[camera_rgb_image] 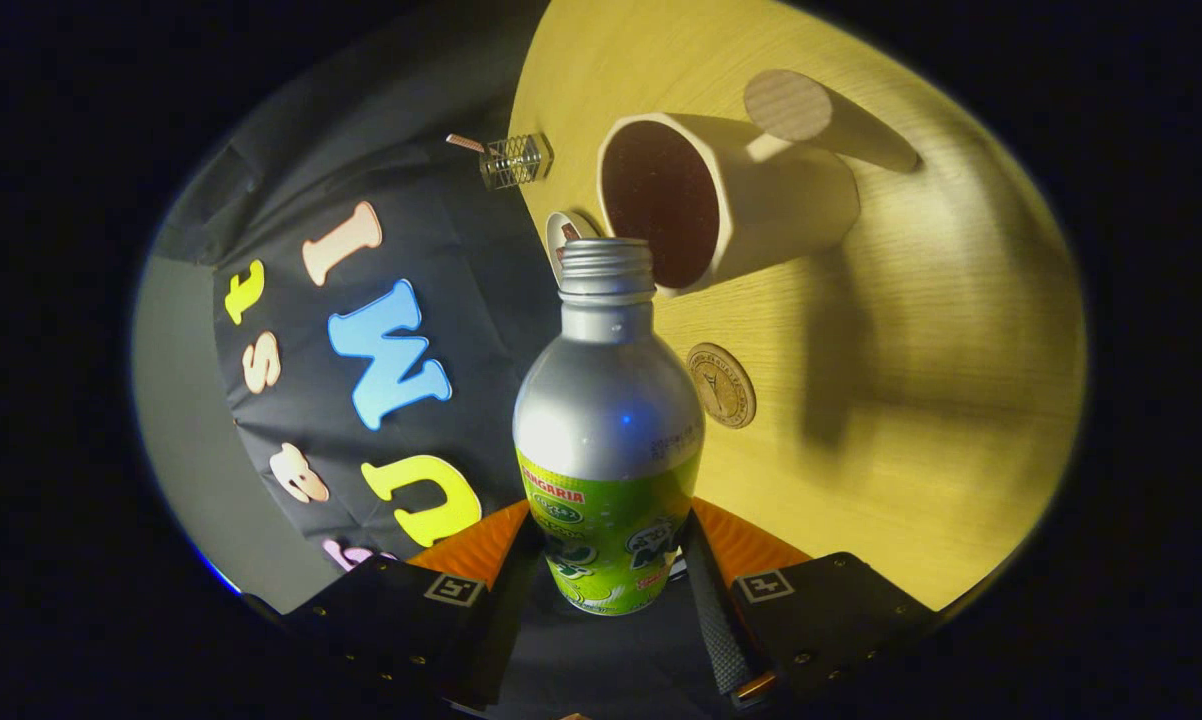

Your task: Take the bottle from table, then pour the juice into the cup, finally place the bottle on the coaster

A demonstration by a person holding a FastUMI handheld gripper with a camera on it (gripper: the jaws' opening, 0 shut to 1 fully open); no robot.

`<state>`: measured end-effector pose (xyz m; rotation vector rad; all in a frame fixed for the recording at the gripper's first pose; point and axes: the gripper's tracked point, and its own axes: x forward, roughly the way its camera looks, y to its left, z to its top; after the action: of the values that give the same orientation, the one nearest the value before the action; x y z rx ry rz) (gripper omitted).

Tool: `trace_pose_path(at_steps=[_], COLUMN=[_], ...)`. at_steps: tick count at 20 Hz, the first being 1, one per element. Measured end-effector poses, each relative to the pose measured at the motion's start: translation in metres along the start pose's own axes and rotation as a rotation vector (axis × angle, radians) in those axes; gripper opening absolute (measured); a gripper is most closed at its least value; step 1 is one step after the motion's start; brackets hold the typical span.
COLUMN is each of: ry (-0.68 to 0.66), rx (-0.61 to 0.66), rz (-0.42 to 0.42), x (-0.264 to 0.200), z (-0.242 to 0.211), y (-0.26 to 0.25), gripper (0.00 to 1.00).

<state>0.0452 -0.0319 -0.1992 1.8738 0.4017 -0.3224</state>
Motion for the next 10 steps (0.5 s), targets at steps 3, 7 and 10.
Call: trace_pose_path(at_steps=[3,7,10], ry=[-0.011,-0.013,-0.034], rx=[-0.122,-0.303,-0.423], rz=[-0.035,-0.096,-0.136], x=[-0.002,-0.005,-0.008], z=[0.004,0.004,0.007], y=[-0.017,-0.040,-0.051], gripper=[0.76,0.77,0.76])
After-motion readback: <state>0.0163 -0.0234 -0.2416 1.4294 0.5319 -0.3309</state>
